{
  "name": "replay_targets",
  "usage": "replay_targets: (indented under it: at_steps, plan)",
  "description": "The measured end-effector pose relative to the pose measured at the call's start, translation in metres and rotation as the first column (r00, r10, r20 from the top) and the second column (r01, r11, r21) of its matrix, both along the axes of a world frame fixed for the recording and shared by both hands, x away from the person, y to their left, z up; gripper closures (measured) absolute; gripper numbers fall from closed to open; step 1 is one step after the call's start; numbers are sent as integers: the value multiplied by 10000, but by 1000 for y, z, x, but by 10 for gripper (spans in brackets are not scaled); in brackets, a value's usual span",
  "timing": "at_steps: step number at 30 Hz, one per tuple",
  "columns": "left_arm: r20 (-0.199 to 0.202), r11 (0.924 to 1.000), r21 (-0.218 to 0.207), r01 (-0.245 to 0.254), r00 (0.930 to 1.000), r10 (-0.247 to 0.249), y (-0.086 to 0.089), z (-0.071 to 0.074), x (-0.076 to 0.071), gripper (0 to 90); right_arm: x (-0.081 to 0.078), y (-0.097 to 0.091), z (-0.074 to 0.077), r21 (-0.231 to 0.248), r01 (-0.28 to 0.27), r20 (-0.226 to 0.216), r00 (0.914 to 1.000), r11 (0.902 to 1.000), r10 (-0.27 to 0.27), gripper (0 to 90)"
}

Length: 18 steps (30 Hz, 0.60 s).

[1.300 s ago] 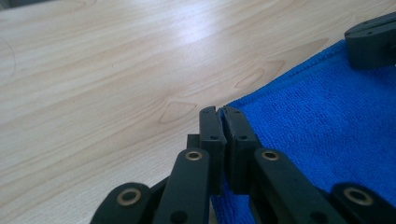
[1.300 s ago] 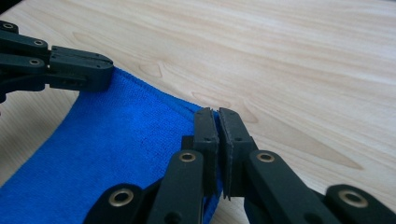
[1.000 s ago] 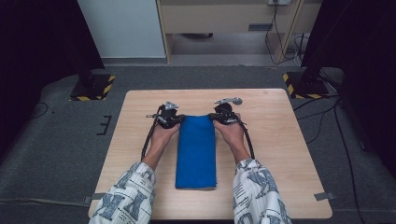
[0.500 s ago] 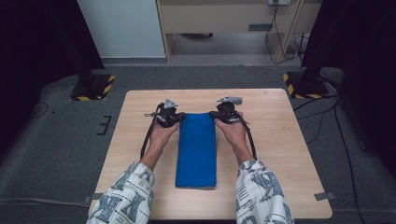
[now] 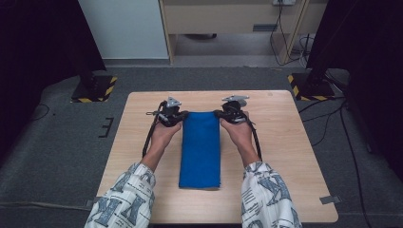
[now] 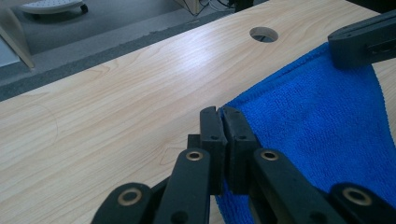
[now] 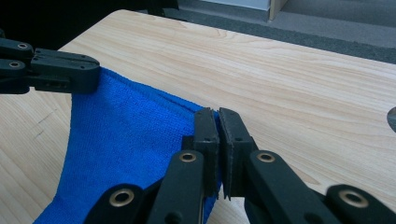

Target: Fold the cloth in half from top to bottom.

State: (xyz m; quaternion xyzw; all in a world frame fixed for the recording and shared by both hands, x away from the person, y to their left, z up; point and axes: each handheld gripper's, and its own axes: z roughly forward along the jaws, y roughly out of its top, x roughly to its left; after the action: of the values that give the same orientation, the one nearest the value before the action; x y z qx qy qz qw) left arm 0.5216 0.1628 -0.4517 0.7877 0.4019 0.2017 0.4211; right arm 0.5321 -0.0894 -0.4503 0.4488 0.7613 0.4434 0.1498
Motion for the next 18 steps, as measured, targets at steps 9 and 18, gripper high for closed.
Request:
replay_targets:
  at_steps: [9,18]
  plan:
    - [67,9999,110,118,9999,-119,0,8,-10,874,-11,-1,5,-27,-94,179,9998,10000,94,871]
    - [71,9995,99,298,9995,-298,1,11,-24,875,-30,-3,8,66,-317,305,9990,9995,315,871]
